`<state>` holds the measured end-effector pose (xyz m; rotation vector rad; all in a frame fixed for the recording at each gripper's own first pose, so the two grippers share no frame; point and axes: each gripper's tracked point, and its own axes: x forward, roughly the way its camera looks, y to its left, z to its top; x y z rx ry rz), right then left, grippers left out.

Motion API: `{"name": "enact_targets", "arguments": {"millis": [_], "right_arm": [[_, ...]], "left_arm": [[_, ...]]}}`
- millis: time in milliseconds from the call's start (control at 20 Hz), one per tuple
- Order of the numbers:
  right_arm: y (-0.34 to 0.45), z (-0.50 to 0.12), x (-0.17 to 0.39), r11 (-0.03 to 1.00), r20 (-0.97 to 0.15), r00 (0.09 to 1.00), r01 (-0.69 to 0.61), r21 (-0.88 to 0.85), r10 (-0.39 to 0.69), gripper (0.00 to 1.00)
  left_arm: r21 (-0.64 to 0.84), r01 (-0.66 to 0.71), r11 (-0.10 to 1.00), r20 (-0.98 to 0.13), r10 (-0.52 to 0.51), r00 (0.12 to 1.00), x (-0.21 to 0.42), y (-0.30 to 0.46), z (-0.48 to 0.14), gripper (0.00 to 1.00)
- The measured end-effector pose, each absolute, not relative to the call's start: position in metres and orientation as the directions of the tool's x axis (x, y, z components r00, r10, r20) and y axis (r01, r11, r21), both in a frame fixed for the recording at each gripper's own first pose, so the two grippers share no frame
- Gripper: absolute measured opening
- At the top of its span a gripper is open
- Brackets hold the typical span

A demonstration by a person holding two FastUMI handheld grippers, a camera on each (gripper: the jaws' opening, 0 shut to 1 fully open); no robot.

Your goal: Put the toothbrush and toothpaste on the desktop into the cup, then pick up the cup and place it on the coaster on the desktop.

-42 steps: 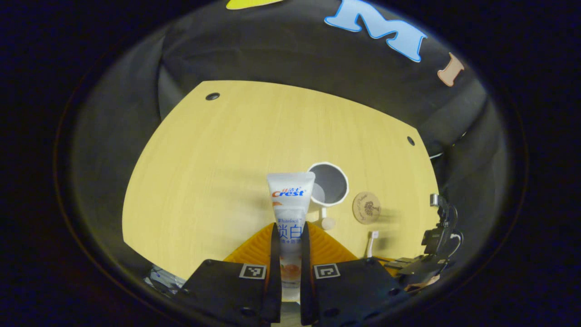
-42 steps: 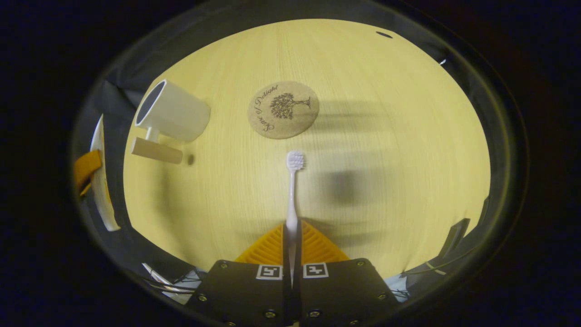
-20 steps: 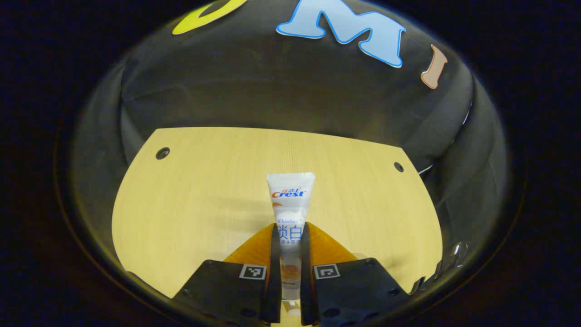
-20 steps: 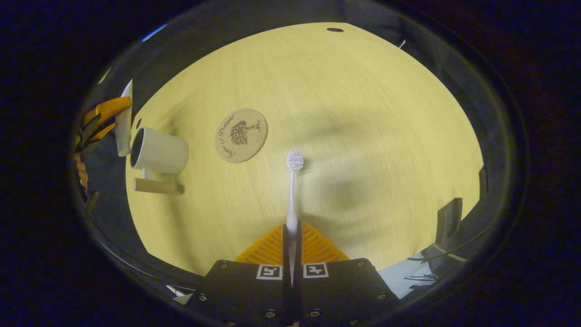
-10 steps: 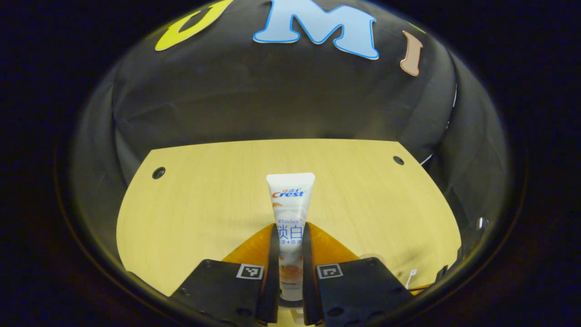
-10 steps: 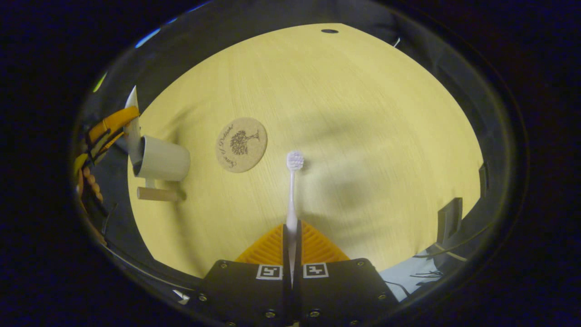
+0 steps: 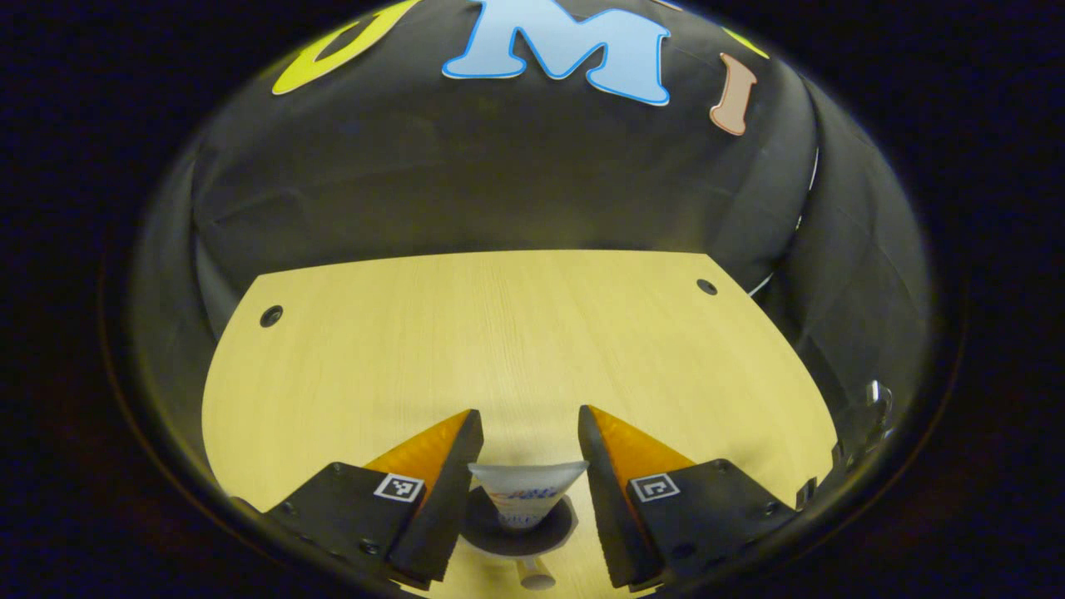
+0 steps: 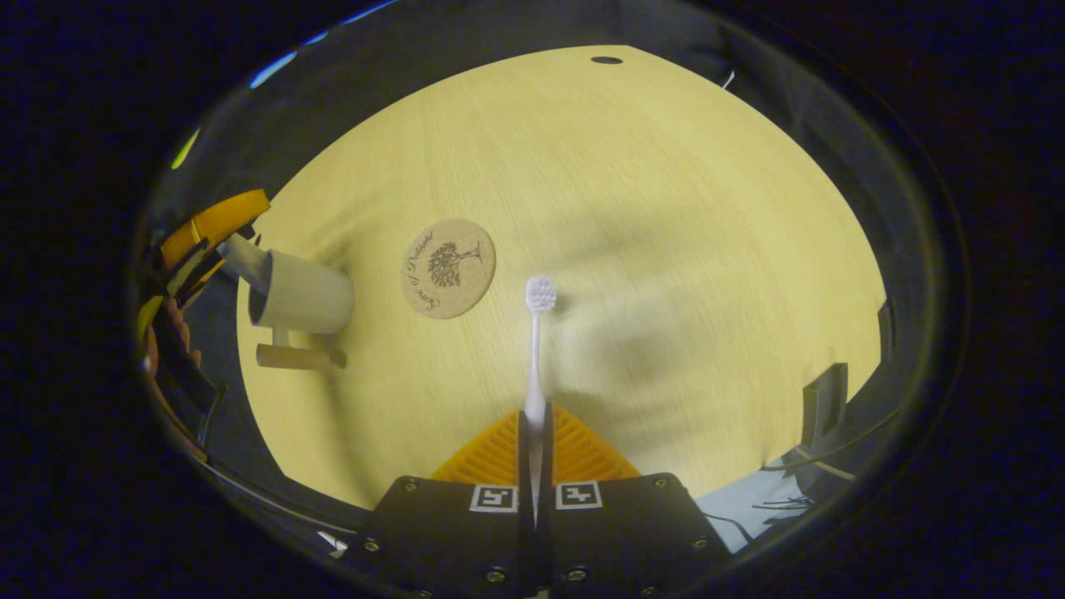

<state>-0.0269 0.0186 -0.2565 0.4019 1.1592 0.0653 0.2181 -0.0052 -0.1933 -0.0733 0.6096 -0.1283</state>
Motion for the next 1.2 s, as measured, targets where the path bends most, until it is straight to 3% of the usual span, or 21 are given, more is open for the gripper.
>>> {"name": "enact_targets", "arguments": {"millis": [400, 600, 650, 750, 850, 1200], "right_arm": [[0.032, -0.207, 0.011, 0.921, -0.808, 0.517, 0.088, 0.379, 0.283, 0.03], [0.051, -0.167, 0.047, 0.921, -0.752, 0.585, 0.022, 0.388, 0.303, 0.02], [0.057, -0.157, 0.055, 0.92, -0.738, 0.6, 0.006, 0.391, 0.31, 0.02], [0.07, -0.139, 0.071, 0.917, -0.711, 0.624, -0.024, 0.397, 0.324, 0.02], [0.084, -0.118, 0.083, 0.912, -0.684, 0.645, -0.053, 0.406, 0.342, 0.02], [0.143, -0.085, 0.116, 0.886, -0.605, 0.687, -0.125, 0.447, 0.402, 0.02]], "left_arm": [[-0.063, 0.124, 0.99, -0.496, -0.139, 0.857, 0.205, -0.006, -0.154, 0.8], [-0.087, 0.113, 0.99, -0.452, -0.141, 0.881, 0.185, 0.003, -0.127, 0.71], [-0.093, 0.107, 0.99, -0.445, -0.137, 0.885, 0.18, 0.007, -0.121, 0.75], [-0.094, 0.087, 0.992, -0.43, -0.12, 0.895, 0.169, 0.017, -0.111, 0.8], [-0.099, 0.062, 0.993, -0.421, -0.098, 0.902, 0.157, 0.031, -0.104, 0.71], [-0.117, -0.062, 0.991, -0.441, 0.004, 0.897, 0.111, 0.1, -0.104, 0.71]]}}
